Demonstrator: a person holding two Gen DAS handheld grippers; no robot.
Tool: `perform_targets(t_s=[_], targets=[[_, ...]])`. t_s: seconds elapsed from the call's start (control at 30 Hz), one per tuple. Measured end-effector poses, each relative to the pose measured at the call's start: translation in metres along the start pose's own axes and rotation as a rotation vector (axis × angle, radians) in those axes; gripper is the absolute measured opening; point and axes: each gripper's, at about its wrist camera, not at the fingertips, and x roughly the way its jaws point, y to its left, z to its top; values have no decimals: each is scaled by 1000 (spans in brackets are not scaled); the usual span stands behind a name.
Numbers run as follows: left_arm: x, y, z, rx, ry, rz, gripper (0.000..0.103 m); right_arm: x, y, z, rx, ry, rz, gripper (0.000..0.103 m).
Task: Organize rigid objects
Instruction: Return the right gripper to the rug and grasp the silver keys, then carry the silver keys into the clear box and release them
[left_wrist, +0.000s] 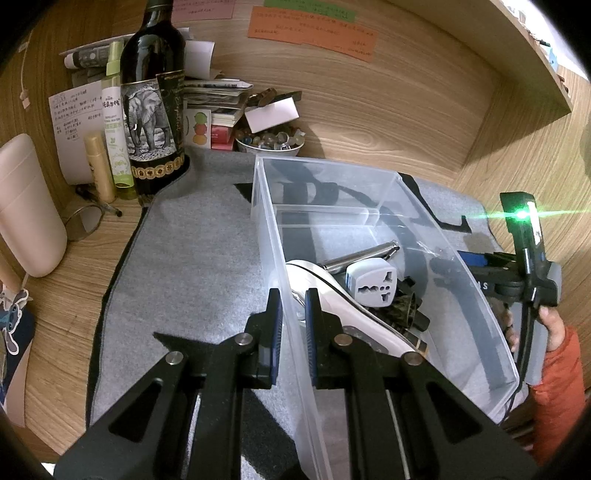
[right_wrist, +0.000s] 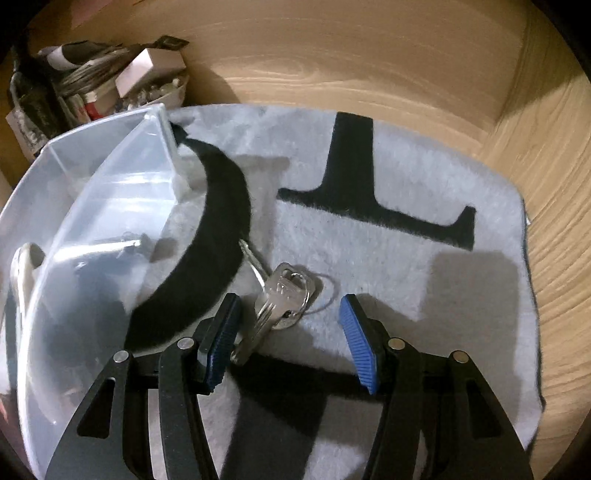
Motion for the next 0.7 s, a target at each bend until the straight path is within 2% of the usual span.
perform_targets(t_s=[0.03, 0.1, 0.17, 0.23, 0.5, 0.7], targets=[[0, 1, 0, 0, 0, 0, 10, 1, 0, 1, 4, 1, 1, 52], [0, 0, 0, 0, 0, 0, 10, 0, 1, 1, 2, -5, 1, 44], [1, 1, 1, 1, 0, 1, 10, -1, 3, 0, -13, -9, 8, 30], [0, 0, 0, 1, 0, 1, 10, -3, 6, -3, -23, -11, 17, 23], [-1, -1, -1, 2, -1, 1, 10, -10, 8, -8, -16, -27, 22, 23], [-1, -2, -1, 3, -1, 2, 10, -33, 14, -2, -32, -99, 10, 23]])
